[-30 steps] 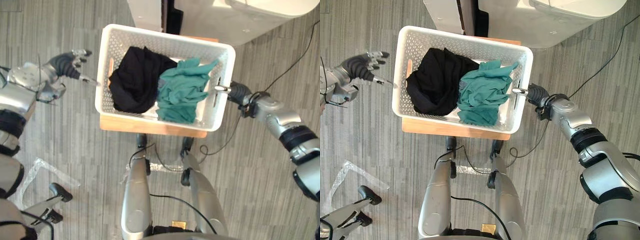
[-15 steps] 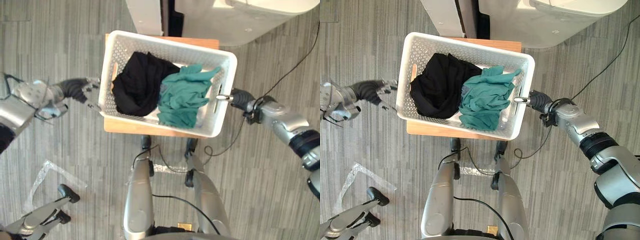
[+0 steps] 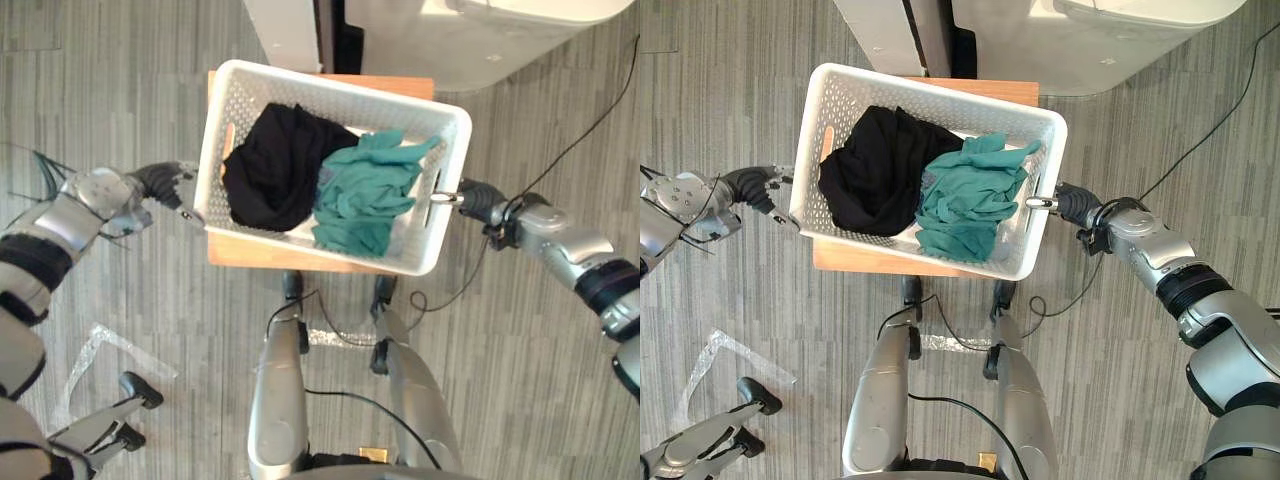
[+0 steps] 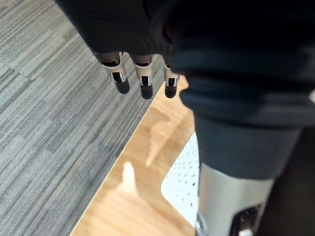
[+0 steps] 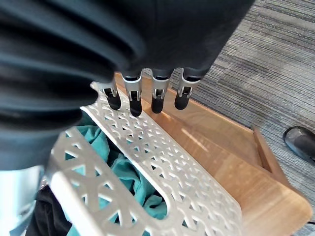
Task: Pick up the laundry basket with both hands and put the clothes into the washing machine.
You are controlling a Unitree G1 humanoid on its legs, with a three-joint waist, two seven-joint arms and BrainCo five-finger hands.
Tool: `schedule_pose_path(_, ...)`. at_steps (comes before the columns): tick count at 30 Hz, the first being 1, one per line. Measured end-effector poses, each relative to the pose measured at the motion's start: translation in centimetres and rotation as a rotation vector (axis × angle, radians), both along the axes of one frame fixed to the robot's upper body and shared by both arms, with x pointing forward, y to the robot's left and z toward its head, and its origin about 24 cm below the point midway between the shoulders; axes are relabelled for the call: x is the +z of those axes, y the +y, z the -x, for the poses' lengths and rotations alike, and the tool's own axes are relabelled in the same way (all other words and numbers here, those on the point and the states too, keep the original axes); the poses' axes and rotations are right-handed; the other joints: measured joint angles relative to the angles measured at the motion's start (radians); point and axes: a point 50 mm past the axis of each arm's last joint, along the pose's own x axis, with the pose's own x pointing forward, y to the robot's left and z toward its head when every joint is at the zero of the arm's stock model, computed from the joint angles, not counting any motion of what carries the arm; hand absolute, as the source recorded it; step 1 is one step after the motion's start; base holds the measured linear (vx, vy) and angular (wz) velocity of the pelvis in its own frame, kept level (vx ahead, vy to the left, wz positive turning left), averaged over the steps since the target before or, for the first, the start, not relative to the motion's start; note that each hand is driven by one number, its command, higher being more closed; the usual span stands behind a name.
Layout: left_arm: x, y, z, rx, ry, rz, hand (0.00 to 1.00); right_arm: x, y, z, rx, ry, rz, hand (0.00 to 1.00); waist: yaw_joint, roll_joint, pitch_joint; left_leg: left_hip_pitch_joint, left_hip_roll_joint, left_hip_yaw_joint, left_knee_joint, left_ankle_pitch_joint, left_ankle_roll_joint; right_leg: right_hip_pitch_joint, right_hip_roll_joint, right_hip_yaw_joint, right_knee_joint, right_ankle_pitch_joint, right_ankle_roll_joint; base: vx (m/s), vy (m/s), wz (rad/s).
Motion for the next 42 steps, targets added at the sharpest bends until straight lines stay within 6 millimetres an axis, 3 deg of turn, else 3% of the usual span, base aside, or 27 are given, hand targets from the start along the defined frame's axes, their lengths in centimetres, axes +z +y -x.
schedule_pose_path(5,3.2,0.3,-1.1,0.104,-0.166,0.118,0.00,0.9,0.6,-0.8,-0.033,-0.042,-0.068,0.00,-0.009,0.000,0.000,-0.024,0.013,0.033,0.001,0.018,0.014,-0.021,-0.002,-0.002,-0.005,0.009,0.013,-0.02,-0.027,0.03)
schedule_pose_path(13,3.8,-2.3,-2.2,0.059,-0.223,0.313,0.00,1.1,1.7,-1.3,-0.028,-0.053,-0.090,0.00,-0.034,-0.001,-0.001,-0.031,0.013,0.039,0.009,0.025,0.013,-0.021,-0.002,-0.001,-0.026,0.030,0.005,0.01,-0.007,-0.01)
schedule_pose_path(17,5.3,-3.0,-2.4,0.035,-0.256,0.387,0.00,1.1,1.7,-1.3,-0.022,-0.054,-0.074,0.00,-0.039,-0.001,-0.001,-0.031,0.014,0.041,0.017,0.025,0.014,-0.018,-0.002,-0.001,-0.026,0.030,0.005,0.04,-0.012,-0.01)
schedule_pose_path(22,5.4,-3.1,-1.9,0.007,-0.231,0.323,0.00,1.1,1.5,-1.2,-0.024,-0.052,-0.065,0.00,-0.031,-0.001,-0.001,-0.031,0.018,0.042,0.030,0.020,0.020,-0.015,-0.001,0.002,-0.022,0.030,0.005,0.01,-0.003,-0.02)
schedule_pose_path(30,4.0,-3.0,-1.5,-0.017,-0.140,0.163,0.00,0.6,0.8,-0.8,-0.030,-0.036,-0.015,0.00,-0.024,-0.001,-0.001,-0.029,0.019,0.052,0.052,0.011,0.029,-0.009,-0.002,0.011,-0.022,0.025,0.011,0.00,-0.005,-0.02)
schedule_pose_path(33,3.5,-2.1,-1.8,0.020,-0.129,0.045,0.00,0.8,1.1,-0.8,-0.016,-0.041,-0.010,0.00,-0.028,-0.001,-0.001,-0.032,0.019,0.059,0.051,0.011,0.028,-0.014,-0.002,0.023,-0.027,0.026,0.012,0.01,-0.024,-0.05)
schedule_pose_path(37,3.4,-0.5,-2.3,0.149,-0.179,0.103,0.00,1.8,2.6,-1.3,0.029,-0.075,-0.051,0.00,-0.053,-0.012,-0.003,-0.063,0.020,0.061,0.055,0.011,0.029,-0.040,-0.001,0.025,-0.034,0.037,0.020,0.01,-0.010,-0.03)
schedule_pose_path(40,3.6,-1.2,-2.9,0.181,-0.242,0.255,0.00,2.8,3.9,-1.7,0.056,-0.107,-0.066,0.00,-0.066,-0.019,-0.002,-0.086,0.030,0.067,0.075,0.005,0.033,-0.057,0.005,0.033,-0.035,0.055,0.022,0.01,-0.015,-0.11)
schedule_pose_path(42,4.1,-0.6,-2.8,0.236,-0.298,0.343,0.00,3.2,4.9,-2.1,0.066,-0.121,-0.083,0.00,-0.080,-0.029,0.000,-0.093,0.036,0.068,0.083,0.003,0.031,-0.063,0.010,0.035,-0.034,0.057,0.022,0.00,-0.022,-0.10)
